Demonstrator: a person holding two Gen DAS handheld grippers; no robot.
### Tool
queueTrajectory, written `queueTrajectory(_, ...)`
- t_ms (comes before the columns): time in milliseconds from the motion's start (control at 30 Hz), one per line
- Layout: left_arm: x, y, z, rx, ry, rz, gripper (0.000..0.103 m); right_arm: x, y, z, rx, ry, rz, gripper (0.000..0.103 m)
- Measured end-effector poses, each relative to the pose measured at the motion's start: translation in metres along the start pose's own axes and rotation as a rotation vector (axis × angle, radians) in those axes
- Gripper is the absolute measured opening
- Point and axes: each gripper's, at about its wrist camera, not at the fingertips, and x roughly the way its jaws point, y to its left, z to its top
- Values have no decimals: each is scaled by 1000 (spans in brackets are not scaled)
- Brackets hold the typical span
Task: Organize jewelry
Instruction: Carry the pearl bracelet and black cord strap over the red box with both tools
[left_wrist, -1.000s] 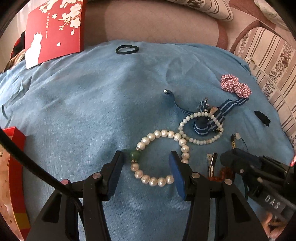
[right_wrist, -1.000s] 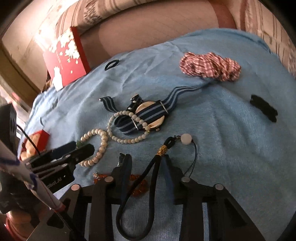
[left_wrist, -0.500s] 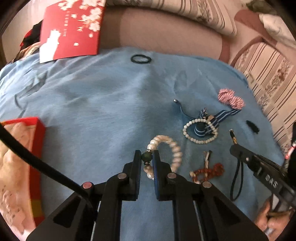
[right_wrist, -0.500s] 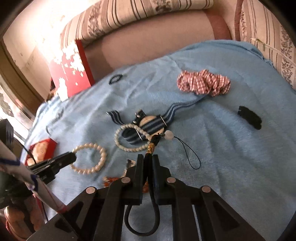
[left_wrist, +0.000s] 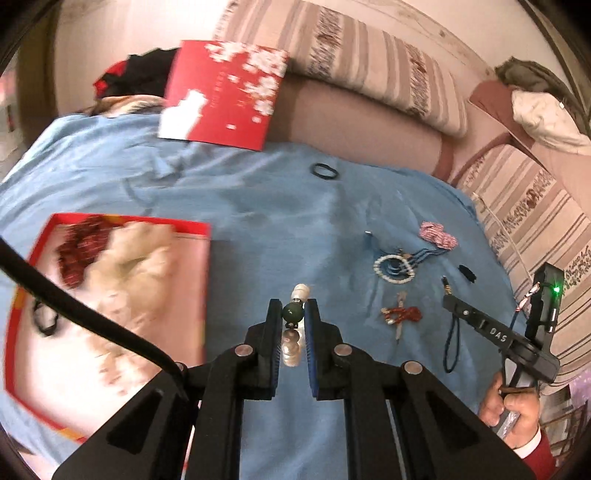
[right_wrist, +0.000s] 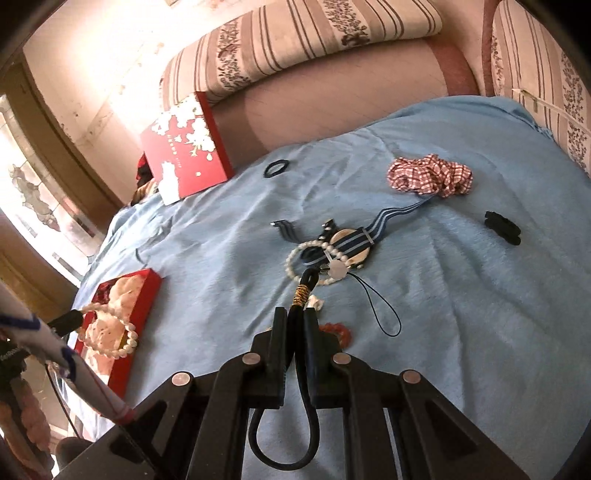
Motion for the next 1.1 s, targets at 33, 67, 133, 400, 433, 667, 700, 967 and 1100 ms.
queueTrajectory(33,-6,6,-2,-6,-6,13,11,-1,3,-2,-3,0,4,9)
queueTrajectory(67,-14,16,-5,-16,-15,33,11,-2,5,-4,-5,0,6,9)
queueTrajectory(133,-27,34,-12,-42,-27,61,11,-3,10,-9,-12,3,12,9)
queueTrajectory(400,-68,98,-34,-125,-64,173,11,-2,32,-30,-50,25,5,9)
queueTrajectory(433,-71,103,-36,-128,-66,182,11,-2,35,-33,-51,30,4,9)
queueTrajectory(667,-87,146,-48,-180,-68,241,11,-4,72,-55,-78,64,66,9)
queueTrajectory(700,-87,151,-50,-188,-66,244,11,-5,83,-58,-93,69,85,9)
queueTrajectory(967,-69,187,-54,-309,-62,251,11,3,164,-67,-183,122,209,9)
queueTrajectory(1100,-53,203,-52,-373,-69,263,11,15,204,-73,-251,155,229,9)
